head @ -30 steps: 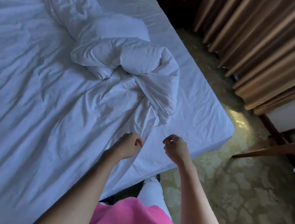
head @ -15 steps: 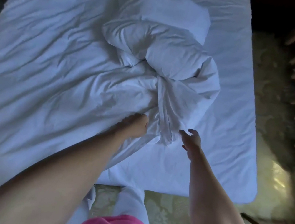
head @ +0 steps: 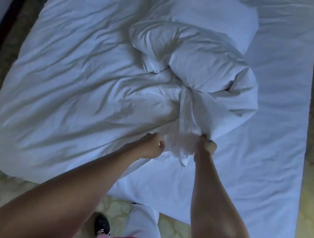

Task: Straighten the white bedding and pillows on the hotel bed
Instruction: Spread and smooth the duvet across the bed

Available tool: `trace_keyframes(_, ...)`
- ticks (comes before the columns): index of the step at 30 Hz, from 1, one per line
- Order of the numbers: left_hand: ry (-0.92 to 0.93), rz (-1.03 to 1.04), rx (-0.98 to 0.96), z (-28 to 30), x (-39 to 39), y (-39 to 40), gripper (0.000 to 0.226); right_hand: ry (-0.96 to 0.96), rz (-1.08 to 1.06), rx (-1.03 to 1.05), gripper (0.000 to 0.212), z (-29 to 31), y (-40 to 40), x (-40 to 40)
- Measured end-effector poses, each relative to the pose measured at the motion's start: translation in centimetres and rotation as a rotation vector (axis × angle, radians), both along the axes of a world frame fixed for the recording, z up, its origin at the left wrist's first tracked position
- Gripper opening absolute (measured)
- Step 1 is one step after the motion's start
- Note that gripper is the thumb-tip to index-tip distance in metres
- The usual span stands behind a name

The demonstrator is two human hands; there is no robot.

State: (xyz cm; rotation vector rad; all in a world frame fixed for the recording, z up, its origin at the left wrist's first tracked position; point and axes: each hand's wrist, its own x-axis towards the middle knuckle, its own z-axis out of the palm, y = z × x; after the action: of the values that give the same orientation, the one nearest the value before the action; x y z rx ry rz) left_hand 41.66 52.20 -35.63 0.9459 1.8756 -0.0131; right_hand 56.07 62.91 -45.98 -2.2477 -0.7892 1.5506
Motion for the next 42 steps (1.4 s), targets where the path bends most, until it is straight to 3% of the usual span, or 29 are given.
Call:
trace_keyframes(3, -0.018, 0.258, 0.099, 1.5, 1.1, 0.3, 0.025, 0.148, -0.142, 0.101, 0.033, 3.3, -1.6, -0.5)
trace_keyframes(6, -0.103, 0.581, 0.212, 3.4, 2.9, 0.7, 0.068, 0.466, -0.202, 0.145, 0.039, 6.8, -4.2, 0.9)
trace_keyframes(10, -0.314, 0.754, 0.273, 7.1, 6.7, 0.9, 0.047, 0.727, -0.073, 0.162, 0.030, 12.2, -8.5, 3.5)
trace_keyframes(13, -0.323, 0.918, 0.360, 8.8, 9.6, -0.1, 0.046, 0.860, 0.085, 0.225, 0.031, 15.7, -11.2, 5.8)
trace_keyframes(16, -0.203, 0.987, 0.419, 10.0, 10.7, -2.1, 0.037, 0.770, 0.359, 0.303, 0.037, 18.5, -12.1, 8.6)
trace_keyframes(19, -0.230, 0.958, 0.459, 11.9, 11.1, -4.6, 0.011, 0.559, 0.630, 0.382, 0.065, 21.6, -12.8, 10.6)
trace_keyframes(23, -0.234, 1.067, 0.483, 13.7, 11.2, -9.0, 0.007, 0.213, 0.909, 0.507, 0.052, 24.7, -15.4, 11.3)
trace_keyframes(26, -0.270, 1.193, 0.450, 13.4, 12.1, -13.2, 0.038, 0.183, 1.046, 0.489, 0.049, 26.3, -19.0, 11.8)
trace_keyframes(28, -0.355, 1.139, 0.411, 13.1, 13.0, -15.5, 0.043, 0.097, 1.144, 0.525, 0.047, 27.1, -21.1, 12.8)
trace_keyframes(31, -0.576, 1.060, 0.374, 13.1, 14.4, -17.2, 0.079, -0.041, 1.249, 0.571, 0.048, 28.2, -23.4, 14.7)
trace_keyframes(35, -0.633, 1.059, 0.358, 14.5, 17.3, -17.8, 0.104, -0.116, 1.286, 0.587, 0.050, 28.3, -26.2, 16.8)
trace_keyframes(38, -0.698, 1.125, 0.374, 13.4, 18.9, -17.8, 0.089, -0.138, 1.297, 0.654, 0.052, 28.1, -27.5, 18.4)
trace_keyframes(40, -0.755, 1.190, 0.375, 13.4, 19.4, -18.5, 0.060, -0.140, 1.260, 0.684, 0.053, 28.3, -27.8, 19.0)
trace_keyframes(42, -0.760, 1.270, 0.442, 14.6, 20.0, -19.3, 0.044, -0.125, 1.225, 0.698, 0.053, 28.4, -28.2, 19.0)
